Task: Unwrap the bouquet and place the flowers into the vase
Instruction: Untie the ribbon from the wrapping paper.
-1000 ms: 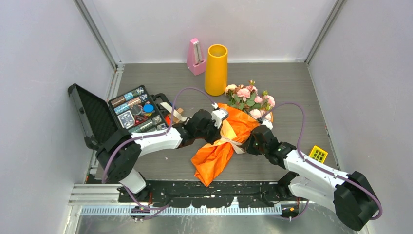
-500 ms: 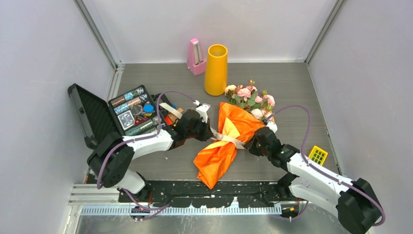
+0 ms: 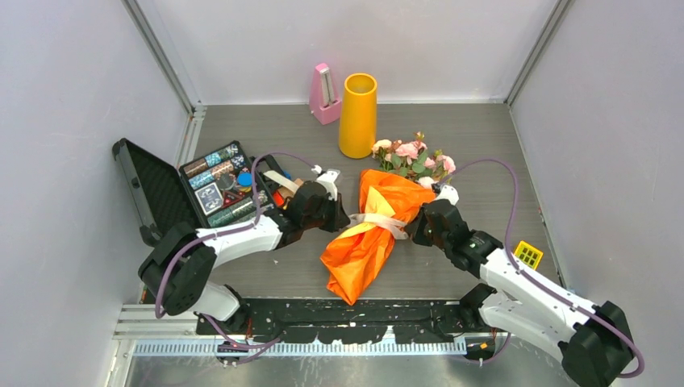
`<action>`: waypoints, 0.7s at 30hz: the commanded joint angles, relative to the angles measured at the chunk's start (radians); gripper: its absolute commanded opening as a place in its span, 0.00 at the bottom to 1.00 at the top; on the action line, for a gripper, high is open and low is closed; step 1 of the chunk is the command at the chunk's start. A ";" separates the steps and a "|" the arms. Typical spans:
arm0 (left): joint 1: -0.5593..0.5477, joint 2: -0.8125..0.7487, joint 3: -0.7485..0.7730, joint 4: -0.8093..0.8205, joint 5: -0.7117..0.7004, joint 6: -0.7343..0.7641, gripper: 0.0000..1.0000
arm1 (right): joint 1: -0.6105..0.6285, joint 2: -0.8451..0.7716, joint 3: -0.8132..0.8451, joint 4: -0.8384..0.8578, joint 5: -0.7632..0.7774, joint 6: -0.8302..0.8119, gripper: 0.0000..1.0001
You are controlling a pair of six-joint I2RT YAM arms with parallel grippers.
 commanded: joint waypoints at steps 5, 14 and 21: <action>0.021 0.025 -0.128 0.124 -0.026 -0.216 0.00 | -0.002 0.080 -0.074 0.027 0.119 0.140 0.00; 0.023 0.057 -0.194 0.176 -0.044 -0.280 0.07 | -0.002 0.032 -0.165 0.034 0.096 0.213 0.01; 0.023 -0.044 -0.160 0.041 -0.075 -0.181 0.31 | -0.002 -0.077 -0.135 -0.063 0.053 0.169 0.33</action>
